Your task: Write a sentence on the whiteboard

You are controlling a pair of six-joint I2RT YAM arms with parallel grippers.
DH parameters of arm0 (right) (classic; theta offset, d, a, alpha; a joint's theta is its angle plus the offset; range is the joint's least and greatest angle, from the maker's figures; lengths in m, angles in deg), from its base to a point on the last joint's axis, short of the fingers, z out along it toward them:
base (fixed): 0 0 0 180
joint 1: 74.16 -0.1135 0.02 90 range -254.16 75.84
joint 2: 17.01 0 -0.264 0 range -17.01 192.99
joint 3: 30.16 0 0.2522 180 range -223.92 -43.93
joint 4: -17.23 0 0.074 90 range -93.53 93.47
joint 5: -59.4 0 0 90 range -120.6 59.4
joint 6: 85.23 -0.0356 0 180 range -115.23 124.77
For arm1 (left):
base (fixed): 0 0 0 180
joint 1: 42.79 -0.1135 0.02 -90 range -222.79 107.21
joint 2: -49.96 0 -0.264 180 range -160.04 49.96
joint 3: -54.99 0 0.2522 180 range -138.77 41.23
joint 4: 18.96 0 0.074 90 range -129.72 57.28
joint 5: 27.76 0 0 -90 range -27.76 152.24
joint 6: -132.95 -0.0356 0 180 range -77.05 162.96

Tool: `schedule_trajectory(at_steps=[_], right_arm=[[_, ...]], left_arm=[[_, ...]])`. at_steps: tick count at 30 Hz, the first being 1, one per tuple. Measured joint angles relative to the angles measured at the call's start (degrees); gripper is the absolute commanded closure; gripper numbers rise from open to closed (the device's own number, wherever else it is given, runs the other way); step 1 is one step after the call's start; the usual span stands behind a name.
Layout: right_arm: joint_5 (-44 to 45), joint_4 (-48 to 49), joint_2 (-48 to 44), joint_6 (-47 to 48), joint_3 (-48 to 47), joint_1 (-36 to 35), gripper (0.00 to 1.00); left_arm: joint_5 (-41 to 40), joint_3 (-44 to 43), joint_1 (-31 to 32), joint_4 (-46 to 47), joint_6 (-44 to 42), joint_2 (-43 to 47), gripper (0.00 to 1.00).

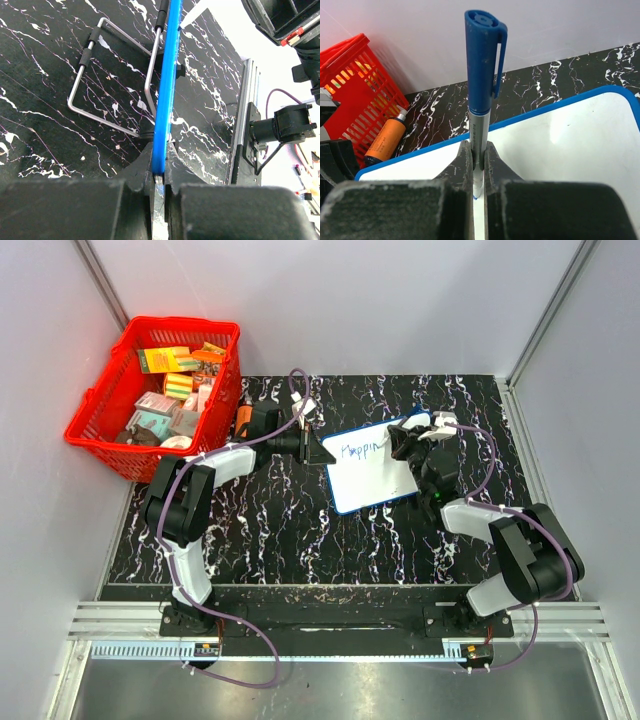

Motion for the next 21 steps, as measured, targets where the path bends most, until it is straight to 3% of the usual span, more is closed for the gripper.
schedule_trajectory(at_steps=[21], right_arm=[[5.11,-1.42,0.07,-0.15,-1.7,0.0,1.0]], left_arm=[[-0.11,0.0,0.0,-0.09,0.0,0.0,1.0]])
